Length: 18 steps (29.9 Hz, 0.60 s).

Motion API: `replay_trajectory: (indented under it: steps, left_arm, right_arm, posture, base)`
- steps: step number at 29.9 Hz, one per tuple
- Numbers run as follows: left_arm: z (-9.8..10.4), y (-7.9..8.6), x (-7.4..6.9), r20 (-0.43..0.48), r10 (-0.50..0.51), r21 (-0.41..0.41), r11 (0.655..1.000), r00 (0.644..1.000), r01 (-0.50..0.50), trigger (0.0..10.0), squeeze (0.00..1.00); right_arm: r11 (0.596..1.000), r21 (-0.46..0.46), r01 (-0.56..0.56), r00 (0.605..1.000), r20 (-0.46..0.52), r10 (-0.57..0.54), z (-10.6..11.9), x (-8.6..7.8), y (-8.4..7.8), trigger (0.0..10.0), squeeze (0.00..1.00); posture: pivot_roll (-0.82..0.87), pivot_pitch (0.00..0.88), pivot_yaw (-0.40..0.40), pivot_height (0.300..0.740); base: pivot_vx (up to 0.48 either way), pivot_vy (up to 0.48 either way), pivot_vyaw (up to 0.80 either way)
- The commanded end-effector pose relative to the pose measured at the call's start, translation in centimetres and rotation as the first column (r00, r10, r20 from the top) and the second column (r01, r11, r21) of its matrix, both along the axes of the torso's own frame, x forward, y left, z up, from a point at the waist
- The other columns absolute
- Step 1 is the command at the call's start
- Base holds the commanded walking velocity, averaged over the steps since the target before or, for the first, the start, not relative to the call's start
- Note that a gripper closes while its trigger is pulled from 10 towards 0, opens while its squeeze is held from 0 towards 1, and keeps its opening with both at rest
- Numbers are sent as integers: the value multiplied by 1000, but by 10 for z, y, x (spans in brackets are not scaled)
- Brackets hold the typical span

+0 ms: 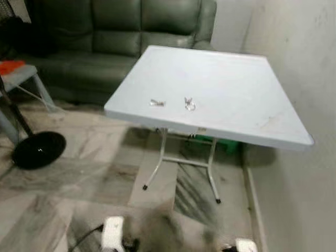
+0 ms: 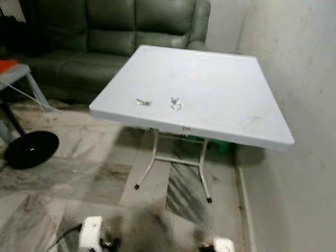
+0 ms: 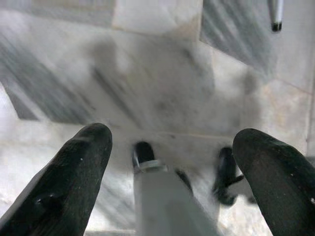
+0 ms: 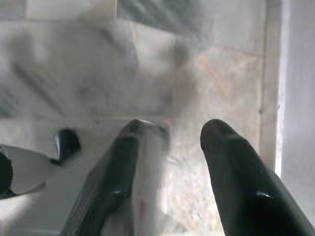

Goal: Hang keys on a hook

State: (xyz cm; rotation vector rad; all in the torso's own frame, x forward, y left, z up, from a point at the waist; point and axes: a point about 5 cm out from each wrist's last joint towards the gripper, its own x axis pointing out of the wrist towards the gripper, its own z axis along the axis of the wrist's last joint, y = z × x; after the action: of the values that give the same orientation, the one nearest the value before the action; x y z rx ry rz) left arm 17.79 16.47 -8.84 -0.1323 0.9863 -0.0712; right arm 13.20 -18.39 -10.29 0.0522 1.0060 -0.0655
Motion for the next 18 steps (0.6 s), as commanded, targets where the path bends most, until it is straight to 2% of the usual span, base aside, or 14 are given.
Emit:
replay_trajectory:
  steps: [1,18]
  left_arm:
    - [0,-8,1,3,-5,-19,1000,1000,5,10000,0]
    - [0,-7,1,1,0,-19,1000,1000,0,10000,0]
  right_arm:
    - [1000,-12,6,1000,-10,-6,0,-2,-6,10000,0]
    - [1000,-5,19,1000,-9,-19,0,-2,-7,10000,0]
  posture:
    - [-34,0,-34,740]
    - [-35,0,-32,740]
  base:
    - [0,428,0]
    - [0,427,0]
